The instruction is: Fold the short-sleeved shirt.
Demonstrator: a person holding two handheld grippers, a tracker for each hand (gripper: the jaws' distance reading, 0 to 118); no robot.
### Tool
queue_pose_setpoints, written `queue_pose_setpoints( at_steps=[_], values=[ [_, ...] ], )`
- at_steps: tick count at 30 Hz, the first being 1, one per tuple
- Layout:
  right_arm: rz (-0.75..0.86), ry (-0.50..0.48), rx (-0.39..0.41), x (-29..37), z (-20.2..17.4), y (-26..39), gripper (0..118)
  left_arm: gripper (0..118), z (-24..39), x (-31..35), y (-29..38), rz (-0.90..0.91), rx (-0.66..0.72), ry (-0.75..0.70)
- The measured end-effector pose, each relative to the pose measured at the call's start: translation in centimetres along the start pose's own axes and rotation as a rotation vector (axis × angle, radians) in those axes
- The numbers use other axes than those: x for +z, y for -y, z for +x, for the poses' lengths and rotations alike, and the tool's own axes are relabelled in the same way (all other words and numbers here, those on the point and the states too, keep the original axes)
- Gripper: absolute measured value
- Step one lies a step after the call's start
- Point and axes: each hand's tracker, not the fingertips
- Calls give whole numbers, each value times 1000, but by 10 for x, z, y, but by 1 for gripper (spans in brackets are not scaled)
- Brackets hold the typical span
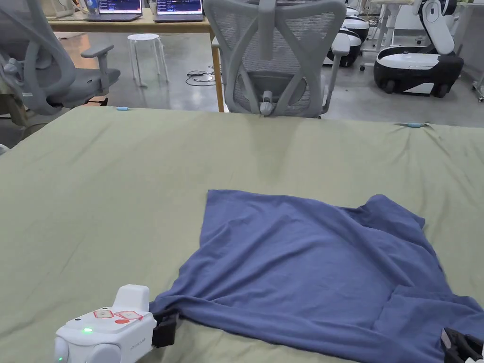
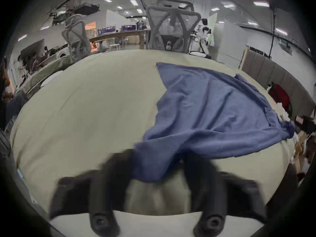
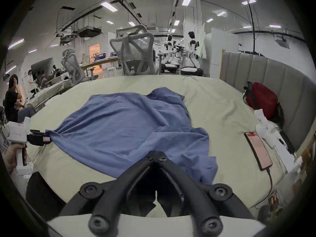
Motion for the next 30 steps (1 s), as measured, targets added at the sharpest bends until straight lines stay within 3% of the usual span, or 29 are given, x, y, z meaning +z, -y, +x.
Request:
queue_pose_setpoints(
  at_steps=[1, 2, 4, 10, 11, 12, 13, 14, 15, 17, 21, 22, 23, 24, 25, 30],
  values=[
    [0, 12, 1, 0, 6, 0, 0, 15, 2, -1, 0, -7, -30, -34],
    [2, 25, -4, 2, 12, 0, 0, 4, 3, 2, 0, 5, -16, -17],
    [3, 41, -15, 7, 24, -1, 0, 4, 5, 13, -2, 12, 28, 11],
    [-29, 104, -17, 17, 53, 3, 1, 4, 18, 32, 0, 30, -10, -11],
    [-35, 100, -27, 16, 59, 6, 11, 4, 22, 35, -1, 35, -16, -17],
    [-50, 85, -48, 14, 64, 9, 40, 4, 24, 35, -1, 38, -20, -18],
    [-67, 79, -56, 8, 73, 12, 89, 4, 25, 35, -1, 39, -20, -19],
    [-102, 62, -47, 3, 77, 15, 115, 4, 25, 34, -1, 38, -18, -19],
    [-136, 45, -26, -3, 79, 20, 118, 4, 27, 35, -2, 34, -13, -15],
    [-113, 40, -2, -13, 80, 29, 110, 4, 29, 35, -3, 30, -1, -19],
    [-158, -17, -24, -28, 82, 35, 105, 4, 33, 37, -6, 22, 1, -25],
    [-177, -58, -42, -31, 83, 35, 96, 4, 34, 37, -7, 18, -4, -28],
    [-185, -84, -61, -35, 85, 36, 71, 4, 34, 36, -9, 13, -11, -32],
    [-193, -93, -86, -40, 87, 37, 31, 4, 35, 36, -10, 6, -18, -32],
    [-193, -83, -95, -40, 89, 35, 5, 4, 36, 36, -12, 1, -22, -33],
    [-113, -84, -104, -18, 90, 13, 5, 4, 39, 48, -27, -11, -45, -38]
  ],
)
